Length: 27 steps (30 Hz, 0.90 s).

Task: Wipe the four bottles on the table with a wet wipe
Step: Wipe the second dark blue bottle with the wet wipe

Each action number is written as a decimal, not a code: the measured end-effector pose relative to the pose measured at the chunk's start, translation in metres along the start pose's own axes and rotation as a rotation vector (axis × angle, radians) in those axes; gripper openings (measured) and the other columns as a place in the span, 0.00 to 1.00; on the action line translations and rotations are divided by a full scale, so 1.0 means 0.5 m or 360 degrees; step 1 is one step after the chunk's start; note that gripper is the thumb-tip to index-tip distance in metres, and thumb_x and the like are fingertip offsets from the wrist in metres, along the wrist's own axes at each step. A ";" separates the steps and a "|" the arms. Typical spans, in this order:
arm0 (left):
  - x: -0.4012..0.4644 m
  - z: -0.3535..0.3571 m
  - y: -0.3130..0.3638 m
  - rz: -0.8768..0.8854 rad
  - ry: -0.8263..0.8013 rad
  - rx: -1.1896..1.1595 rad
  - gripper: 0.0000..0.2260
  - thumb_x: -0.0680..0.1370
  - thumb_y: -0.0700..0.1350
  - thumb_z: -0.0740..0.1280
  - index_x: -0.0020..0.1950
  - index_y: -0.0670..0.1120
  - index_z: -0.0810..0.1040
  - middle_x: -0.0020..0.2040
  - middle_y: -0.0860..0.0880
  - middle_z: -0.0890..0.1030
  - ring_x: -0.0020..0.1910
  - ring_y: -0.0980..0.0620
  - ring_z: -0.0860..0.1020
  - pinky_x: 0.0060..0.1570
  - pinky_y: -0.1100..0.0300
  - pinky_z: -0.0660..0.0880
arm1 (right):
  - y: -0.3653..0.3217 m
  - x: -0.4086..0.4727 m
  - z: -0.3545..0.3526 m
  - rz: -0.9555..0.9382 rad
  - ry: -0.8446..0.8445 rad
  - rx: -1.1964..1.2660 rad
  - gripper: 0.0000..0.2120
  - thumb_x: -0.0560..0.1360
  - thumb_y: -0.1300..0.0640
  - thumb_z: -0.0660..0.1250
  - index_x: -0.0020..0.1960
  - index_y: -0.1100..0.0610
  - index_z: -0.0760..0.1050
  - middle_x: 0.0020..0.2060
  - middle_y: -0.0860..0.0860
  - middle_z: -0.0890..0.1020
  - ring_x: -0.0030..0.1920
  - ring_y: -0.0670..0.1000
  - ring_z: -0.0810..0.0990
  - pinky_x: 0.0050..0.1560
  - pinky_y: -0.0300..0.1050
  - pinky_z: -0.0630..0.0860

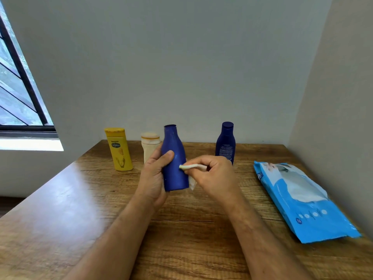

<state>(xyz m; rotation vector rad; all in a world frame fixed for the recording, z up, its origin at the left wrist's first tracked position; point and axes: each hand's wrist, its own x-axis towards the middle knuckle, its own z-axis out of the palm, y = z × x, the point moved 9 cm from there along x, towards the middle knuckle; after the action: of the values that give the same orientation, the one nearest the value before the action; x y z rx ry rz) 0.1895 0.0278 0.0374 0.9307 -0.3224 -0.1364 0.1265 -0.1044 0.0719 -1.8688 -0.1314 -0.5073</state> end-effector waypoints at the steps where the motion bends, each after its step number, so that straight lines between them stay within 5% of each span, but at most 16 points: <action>1: -0.001 0.008 -0.006 -0.0024 -0.0047 0.0032 0.20 0.76 0.41 0.68 0.68 0.47 0.78 0.57 0.41 0.82 0.51 0.45 0.81 0.51 0.50 0.81 | -0.002 0.001 -0.013 -0.0015 0.0114 0.0065 0.05 0.74 0.59 0.75 0.45 0.50 0.86 0.40 0.43 0.87 0.45 0.41 0.84 0.44 0.33 0.79; 6: -0.008 0.030 -0.024 -0.0097 -0.0153 0.0085 0.23 0.75 0.39 0.67 0.70 0.46 0.76 0.57 0.44 0.84 0.49 0.49 0.83 0.46 0.55 0.82 | -0.001 0.004 -0.050 -0.0013 0.0375 0.0189 0.05 0.75 0.59 0.74 0.48 0.52 0.86 0.41 0.43 0.86 0.45 0.39 0.83 0.43 0.30 0.77; 14: 0.005 -0.012 0.006 0.0022 0.0045 -0.0030 0.20 0.76 0.43 0.66 0.69 0.49 0.77 0.57 0.44 0.84 0.51 0.43 0.82 0.50 0.50 0.82 | 0.027 0.001 0.021 0.0134 -0.0244 -0.0236 0.03 0.72 0.59 0.76 0.44 0.51 0.87 0.40 0.45 0.86 0.43 0.41 0.84 0.42 0.34 0.79; 22: -0.006 0.022 -0.030 -0.0141 -0.0097 -0.0076 0.21 0.77 0.46 0.64 0.70 0.47 0.76 0.61 0.43 0.83 0.54 0.48 0.83 0.55 0.50 0.81 | -0.001 0.005 -0.044 -0.0056 0.0352 0.0095 0.05 0.75 0.57 0.74 0.51 0.51 0.86 0.44 0.43 0.86 0.47 0.39 0.83 0.46 0.34 0.80; 27: 0.001 0.017 -0.021 -0.0063 -0.0081 -0.0054 0.19 0.77 0.46 0.65 0.69 0.49 0.76 0.60 0.44 0.84 0.54 0.48 0.83 0.54 0.51 0.81 | -0.011 0.001 -0.033 -0.0208 0.0322 -0.0059 0.09 0.76 0.62 0.72 0.53 0.51 0.85 0.46 0.41 0.85 0.49 0.38 0.82 0.47 0.29 0.77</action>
<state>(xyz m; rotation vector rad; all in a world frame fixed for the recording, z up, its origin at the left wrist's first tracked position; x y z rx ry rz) 0.1872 0.0150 0.0337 0.9011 -0.3477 -0.2016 0.1208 -0.1175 0.0814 -1.8406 -0.1100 -0.7903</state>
